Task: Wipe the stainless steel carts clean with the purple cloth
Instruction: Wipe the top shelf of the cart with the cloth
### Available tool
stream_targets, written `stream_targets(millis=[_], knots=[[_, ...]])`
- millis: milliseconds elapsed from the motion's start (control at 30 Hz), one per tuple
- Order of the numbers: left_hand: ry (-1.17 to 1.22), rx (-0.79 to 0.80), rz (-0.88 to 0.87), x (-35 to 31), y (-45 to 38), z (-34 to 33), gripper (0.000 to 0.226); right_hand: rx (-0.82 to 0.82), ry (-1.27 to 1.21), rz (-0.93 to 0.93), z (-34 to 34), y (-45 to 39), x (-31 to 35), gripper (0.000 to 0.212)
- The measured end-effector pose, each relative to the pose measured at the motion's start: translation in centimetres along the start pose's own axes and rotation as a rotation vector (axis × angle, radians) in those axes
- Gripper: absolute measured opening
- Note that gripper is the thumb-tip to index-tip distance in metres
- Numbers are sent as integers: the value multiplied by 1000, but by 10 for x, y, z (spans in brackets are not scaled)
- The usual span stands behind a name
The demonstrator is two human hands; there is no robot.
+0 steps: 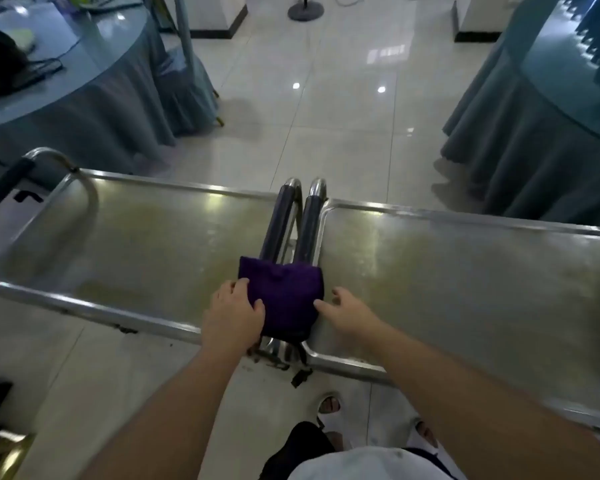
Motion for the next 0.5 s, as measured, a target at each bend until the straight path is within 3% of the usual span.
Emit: stream_targets(millis=[100,300,500], knots=[[123,28,55,15,-10,-3,58,8,-211,-47,-7,-9,8,93],[397,201,166,34,-25,-14,56,28,-699,-139,-19,-21,21,72],[673,117,221,37,-33,-8,30,-52,-635,-180,-11,-23,24,59]])
Point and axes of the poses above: each hand's wrist, its own y-axis away from the middle knuckle, its own z-axis out of the back of the hand, x = y × z, the point moved 4 cm from there along -y, towards the middle knuckle, and after that the axes turned 1 degree about z, right-handed, at the moved point
